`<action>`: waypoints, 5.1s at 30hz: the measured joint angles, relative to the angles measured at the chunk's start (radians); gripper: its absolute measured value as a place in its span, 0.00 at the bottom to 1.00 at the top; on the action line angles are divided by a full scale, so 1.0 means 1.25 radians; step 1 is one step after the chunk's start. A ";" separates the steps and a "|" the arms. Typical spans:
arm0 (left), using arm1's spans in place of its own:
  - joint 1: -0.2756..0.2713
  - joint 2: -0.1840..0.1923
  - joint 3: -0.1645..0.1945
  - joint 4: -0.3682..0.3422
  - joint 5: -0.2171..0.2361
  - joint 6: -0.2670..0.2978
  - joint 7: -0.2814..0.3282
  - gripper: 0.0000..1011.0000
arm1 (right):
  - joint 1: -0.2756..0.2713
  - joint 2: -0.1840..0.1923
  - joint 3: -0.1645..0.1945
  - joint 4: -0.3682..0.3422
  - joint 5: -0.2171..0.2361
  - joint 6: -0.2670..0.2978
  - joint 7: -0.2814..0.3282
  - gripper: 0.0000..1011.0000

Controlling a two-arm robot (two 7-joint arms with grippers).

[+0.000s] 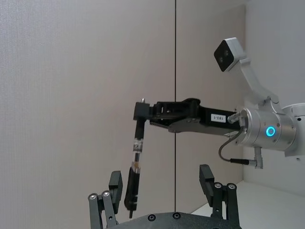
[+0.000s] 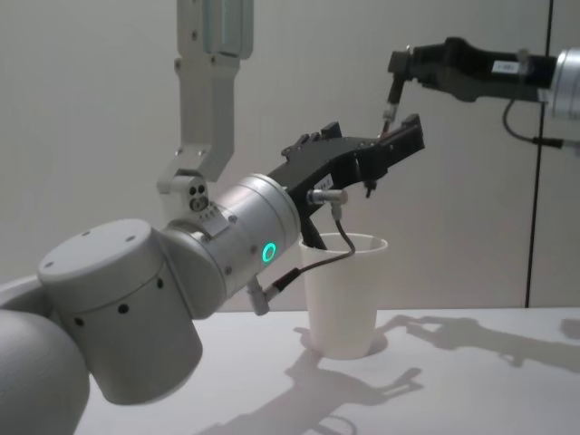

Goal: Place the pen into the pen holder.

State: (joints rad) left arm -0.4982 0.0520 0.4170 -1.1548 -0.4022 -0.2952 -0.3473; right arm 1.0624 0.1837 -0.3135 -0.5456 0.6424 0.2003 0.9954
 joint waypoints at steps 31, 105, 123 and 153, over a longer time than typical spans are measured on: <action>0.000 0.000 0.000 0.000 0.000 0.000 0.000 0.99 | 0.082 -0.071 -0.077 0.214 -0.041 -0.105 0.022 0.12; 0.000 0.000 0.000 0.000 0.000 0.000 0.000 0.99 | 0.031 -0.044 -0.076 0.107 -0.070 -0.106 -0.015 0.99; 0.000 0.000 0.000 0.000 0.000 0.000 0.000 0.99 | -0.072 0.023 -0.042 -0.098 -0.075 -0.059 -0.079 0.99; 0.090 0.114 0.013 -0.164 0.070 0.107 0.116 0.99 | -0.212 0.048 -0.019 -0.266 -0.107 -0.064 -0.193 0.99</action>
State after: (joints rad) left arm -0.3851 0.1947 0.4334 -1.3596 -0.3150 -0.1610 -0.2018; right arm 0.7968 0.2439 -0.3374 -0.8783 0.5085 0.1199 0.7535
